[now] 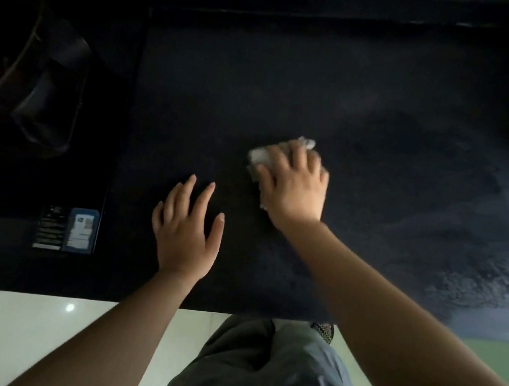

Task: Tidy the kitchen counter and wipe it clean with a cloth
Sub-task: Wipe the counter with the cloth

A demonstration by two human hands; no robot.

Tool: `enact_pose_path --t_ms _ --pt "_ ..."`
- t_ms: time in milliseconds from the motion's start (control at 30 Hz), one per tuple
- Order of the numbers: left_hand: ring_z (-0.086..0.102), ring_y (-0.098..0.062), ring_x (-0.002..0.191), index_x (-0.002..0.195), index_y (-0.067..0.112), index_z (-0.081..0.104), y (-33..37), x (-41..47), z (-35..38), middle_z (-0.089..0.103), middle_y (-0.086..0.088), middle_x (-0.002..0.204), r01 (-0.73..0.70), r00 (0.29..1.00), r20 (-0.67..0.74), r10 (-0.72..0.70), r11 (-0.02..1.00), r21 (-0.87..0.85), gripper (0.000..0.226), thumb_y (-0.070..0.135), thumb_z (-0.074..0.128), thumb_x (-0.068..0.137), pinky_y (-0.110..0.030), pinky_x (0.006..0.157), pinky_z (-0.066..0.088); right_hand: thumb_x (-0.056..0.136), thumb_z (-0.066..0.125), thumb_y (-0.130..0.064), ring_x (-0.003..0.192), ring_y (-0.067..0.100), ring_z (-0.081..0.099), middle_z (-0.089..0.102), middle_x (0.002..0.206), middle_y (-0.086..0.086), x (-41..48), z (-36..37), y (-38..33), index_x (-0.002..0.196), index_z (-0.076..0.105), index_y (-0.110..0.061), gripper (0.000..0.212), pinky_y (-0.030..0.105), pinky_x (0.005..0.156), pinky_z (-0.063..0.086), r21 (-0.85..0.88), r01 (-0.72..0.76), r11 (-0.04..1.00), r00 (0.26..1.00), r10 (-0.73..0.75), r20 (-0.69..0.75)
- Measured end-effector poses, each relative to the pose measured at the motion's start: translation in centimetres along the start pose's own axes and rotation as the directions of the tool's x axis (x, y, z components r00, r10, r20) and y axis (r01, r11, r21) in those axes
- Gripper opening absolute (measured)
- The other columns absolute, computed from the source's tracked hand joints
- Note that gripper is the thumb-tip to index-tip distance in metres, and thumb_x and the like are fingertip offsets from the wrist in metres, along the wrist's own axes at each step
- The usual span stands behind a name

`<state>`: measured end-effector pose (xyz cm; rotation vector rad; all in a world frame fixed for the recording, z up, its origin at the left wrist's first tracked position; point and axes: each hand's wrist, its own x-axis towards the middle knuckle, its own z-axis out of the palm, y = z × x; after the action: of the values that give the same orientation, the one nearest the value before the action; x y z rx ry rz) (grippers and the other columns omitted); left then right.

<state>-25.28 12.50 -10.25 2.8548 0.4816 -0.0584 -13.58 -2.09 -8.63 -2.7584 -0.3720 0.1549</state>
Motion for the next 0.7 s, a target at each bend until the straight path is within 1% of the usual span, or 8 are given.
enact_pose_path --t_ms 33,100,233,333,433,567,600,700 --pt "0.027 -0.026 0.138 0.138 0.028 0.040 0.0 0.0 0.0 0.032 -0.003 0.151 -0.004 1.000 -0.007 0.004 1.000 -0.008 0.051 0.045 0.038 0.090 -0.052 0.107 0.021 0.091 0.039 -0.049 0.120 0.032 0.041 0.045 0.135 0.006 -1.6 0.4 -0.4 0.127 0.048 -0.028 0.042 0.047 0.092 0.037 -0.010 0.070 0.997 0.997 -0.070 0.007" --pt "0.028 -0.026 0.138 0.137 0.027 0.042 -0.1 0.0 0.1 0.033 -0.003 0.150 -0.012 1.000 -0.017 0.011 1.000 -0.020 0.052 0.044 0.040 0.088 -0.053 0.106 0.022 0.089 0.043 -0.050 0.114 0.031 0.047 0.051 0.130 0.006 -5.4 0.8 -0.4 0.123 0.053 -0.028 0.042 0.044 0.087 0.041 -0.029 0.134 0.991 0.991 -0.134 0.001" --pt "0.026 -0.027 0.138 0.137 0.028 0.041 -0.1 0.0 0.1 0.032 -0.003 0.151 -0.023 1.000 -0.009 0.022 0.999 -0.037 0.053 0.046 0.037 0.088 -0.053 0.106 0.021 0.088 0.045 -0.052 0.109 0.030 0.049 0.057 0.124 0.006 -11.5 0.3 2.5 0.121 0.056 -0.029 0.042 0.042 0.085 0.042 -0.060 0.136 0.989 0.990 -0.137 -0.016" --pt "0.027 -0.029 0.138 0.137 0.025 0.042 -0.1 0.0 0.0 0.032 -0.005 0.151 -0.030 1.000 -0.005 0.029 0.998 -0.050 0.054 0.046 0.036 0.088 -0.055 0.106 0.021 0.088 0.045 -0.051 0.112 0.031 0.046 0.055 0.125 0.007 -12.8 -1.1 5.9 0.122 0.055 -0.029 0.042 0.044 0.086 0.041 -0.064 0.035 0.997 0.999 -0.037 -0.032" --pt "0.033 -0.032 0.134 0.137 0.021 0.041 0.2 0.0 -0.6 0.037 -0.008 0.148 -0.042 0.999 -0.006 0.041 0.995 -0.091 0.056 0.045 0.037 0.088 -0.057 0.105 0.027 0.089 0.043 -0.049 0.115 0.033 0.040 0.050 0.129 0.009 -11.7 -2.4 8.4 0.123 0.054 -0.028 0.042 0.047 0.090 0.038 -0.052 -0.141 0.989 0.986 0.136 -0.094" --pt "0.041 -0.028 0.128 0.139 0.022 0.040 1.9 -3.1 -0.8 0.041 -0.008 0.145 -0.282 0.958 0.031 0.285 0.955 -0.088 0.052 0.041 0.042 0.090 -0.047 0.099 0.035 0.091 0.047 -0.045 0.121 0.033 0.035 0.045 0.136 0.008 -11.1 -2.4 7.5 0.124 0.053 -0.027 0.038 0.047 0.095 0.032 0.046 -0.351 0.935 0.923 0.354 -0.152" --pt "0.039 -0.027 0.130 0.139 0.023 0.040 2.2 -4.2 -0.4 0.040 -0.008 0.146 -0.310 0.947 0.062 0.315 0.947 -0.085 0.051 0.040 0.041 0.091 -0.047 0.100 0.034 0.091 0.048 -0.045 0.121 0.032 0.035 0.045 0.135 0.008 -11.8 -2.2 6.9 0.123 0.053 -0.027 0.037 0.046 0.095 0.032 0.061 -0.352 0.934 0.921 0.358 -0.153" --pt "0.031 -0.027 0.138 0.139 0.024 0.038 2.5 -6.5 0.6 0.032 -0.007 0.151 -0.295 0.946 0.126 0.299 0.954 -0.053 0.050 0.041 0.035 0.092 -0.053 0.106 0.027 0.090 0.046 -0.049 0.118 0.030 0.038 0.049 0.131 0.006 -15.2 -1.9 7.0 0.122 0.054 -0.027 0.040 0.044 0.092 0.034 0.025 -0.258 0.966 0.955 0.259 -0.144"
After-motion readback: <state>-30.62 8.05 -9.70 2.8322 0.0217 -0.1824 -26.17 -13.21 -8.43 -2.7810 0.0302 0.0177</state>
